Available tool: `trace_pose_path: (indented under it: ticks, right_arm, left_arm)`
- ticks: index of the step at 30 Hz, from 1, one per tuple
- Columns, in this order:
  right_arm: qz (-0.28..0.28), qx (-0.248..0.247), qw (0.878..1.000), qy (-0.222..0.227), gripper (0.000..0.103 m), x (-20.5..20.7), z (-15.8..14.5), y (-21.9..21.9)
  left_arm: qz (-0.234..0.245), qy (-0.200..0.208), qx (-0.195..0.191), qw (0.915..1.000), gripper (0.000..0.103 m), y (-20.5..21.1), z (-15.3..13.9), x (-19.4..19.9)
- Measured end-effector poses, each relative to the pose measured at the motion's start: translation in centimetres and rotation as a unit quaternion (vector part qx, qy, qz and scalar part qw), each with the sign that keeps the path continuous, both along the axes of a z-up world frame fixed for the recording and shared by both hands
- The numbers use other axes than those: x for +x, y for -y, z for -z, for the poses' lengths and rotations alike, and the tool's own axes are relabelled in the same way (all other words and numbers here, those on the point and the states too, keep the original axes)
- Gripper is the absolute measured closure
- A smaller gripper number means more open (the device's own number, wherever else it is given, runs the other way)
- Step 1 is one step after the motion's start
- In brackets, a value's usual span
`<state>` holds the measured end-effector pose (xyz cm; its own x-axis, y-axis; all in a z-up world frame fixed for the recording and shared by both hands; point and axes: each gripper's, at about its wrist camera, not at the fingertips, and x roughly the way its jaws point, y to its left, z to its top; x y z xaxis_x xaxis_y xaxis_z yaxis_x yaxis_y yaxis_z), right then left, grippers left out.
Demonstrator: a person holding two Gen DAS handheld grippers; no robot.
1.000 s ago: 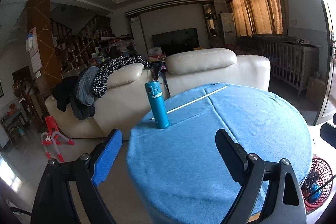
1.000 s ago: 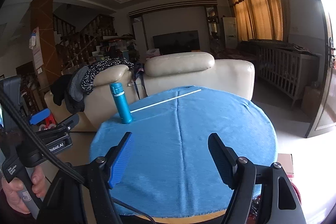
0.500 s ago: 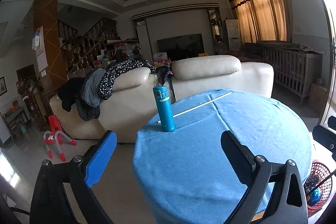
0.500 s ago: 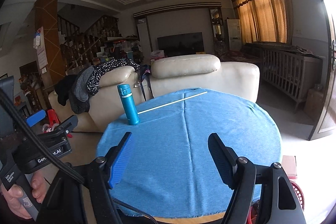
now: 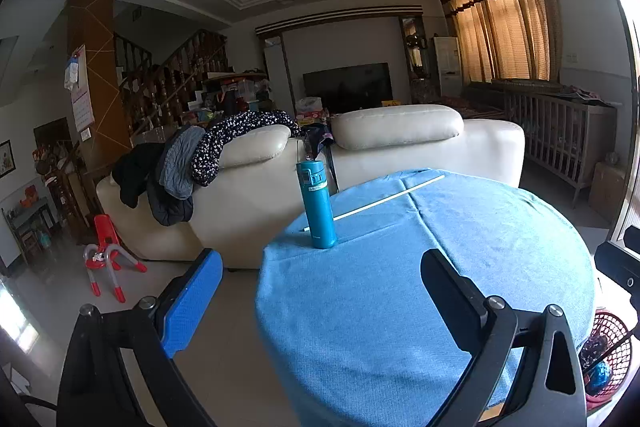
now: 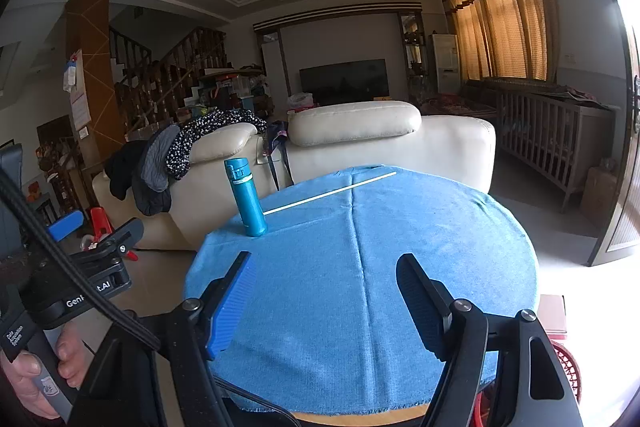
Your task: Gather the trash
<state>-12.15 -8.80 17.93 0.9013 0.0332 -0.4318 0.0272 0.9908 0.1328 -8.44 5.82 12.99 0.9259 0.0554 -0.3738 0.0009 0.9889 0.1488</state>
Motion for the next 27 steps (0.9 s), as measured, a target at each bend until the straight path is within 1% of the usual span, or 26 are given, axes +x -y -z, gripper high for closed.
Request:
trace_pose_path:
  ticks: [27]
  right_arm:
    - [0.002,0.000,1.000,-0.004,0.027,0.65,0.48,-0.30]
  left_arm:
    - [-0.004,-0.007,-0.006,1.0000,0.003,-0.47,0.44,0.28]
